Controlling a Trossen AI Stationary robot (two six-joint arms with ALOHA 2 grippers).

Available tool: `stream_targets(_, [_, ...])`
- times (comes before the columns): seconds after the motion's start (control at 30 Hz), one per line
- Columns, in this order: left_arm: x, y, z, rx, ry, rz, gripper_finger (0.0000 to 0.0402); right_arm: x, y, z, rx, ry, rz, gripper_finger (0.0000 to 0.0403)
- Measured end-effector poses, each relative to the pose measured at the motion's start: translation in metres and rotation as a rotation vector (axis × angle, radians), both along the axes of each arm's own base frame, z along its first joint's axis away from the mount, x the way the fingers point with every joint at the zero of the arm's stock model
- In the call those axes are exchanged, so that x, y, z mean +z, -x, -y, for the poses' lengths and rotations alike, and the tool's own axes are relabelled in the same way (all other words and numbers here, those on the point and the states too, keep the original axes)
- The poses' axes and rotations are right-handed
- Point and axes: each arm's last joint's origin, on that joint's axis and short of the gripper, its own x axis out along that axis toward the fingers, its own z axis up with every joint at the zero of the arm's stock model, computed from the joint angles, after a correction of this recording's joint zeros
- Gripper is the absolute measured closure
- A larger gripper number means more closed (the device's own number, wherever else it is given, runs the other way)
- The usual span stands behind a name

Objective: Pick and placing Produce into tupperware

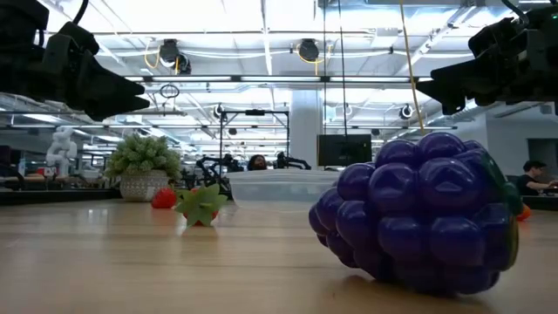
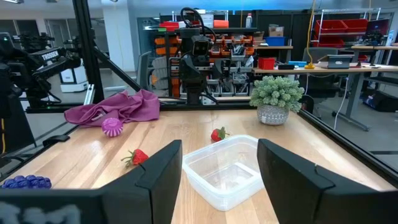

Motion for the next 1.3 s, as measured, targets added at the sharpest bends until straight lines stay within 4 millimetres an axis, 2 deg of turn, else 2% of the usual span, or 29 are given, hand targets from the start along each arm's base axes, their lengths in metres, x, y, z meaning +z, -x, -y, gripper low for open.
stream_targets(0.4, [0.000,0.000,0.000,0.000,0.000,0.001,0.0128,0.003,0.000,0.000,0.001,-0.003,0.030,0.0204])
stream_targets(0.7, [0.000,0.000,0.000,0.000,0.000,0.001,0.0128,0.005,0.000,0.000,0.023,-0.295,0.042,0.0204])
stream_targets(1.03, [0.003,0.000,0.000,0.010,0.144,0.067,0.0128,0.005,0.000,0.000,0.032,-0.422,0.042,0.0204])
stream_targets(1.3, [0.012,0.000,0.000,0.002,0.156,0.173,0.0128,0.022,0.003,-0.002,0.066,-0.328,0.198,0.0204])
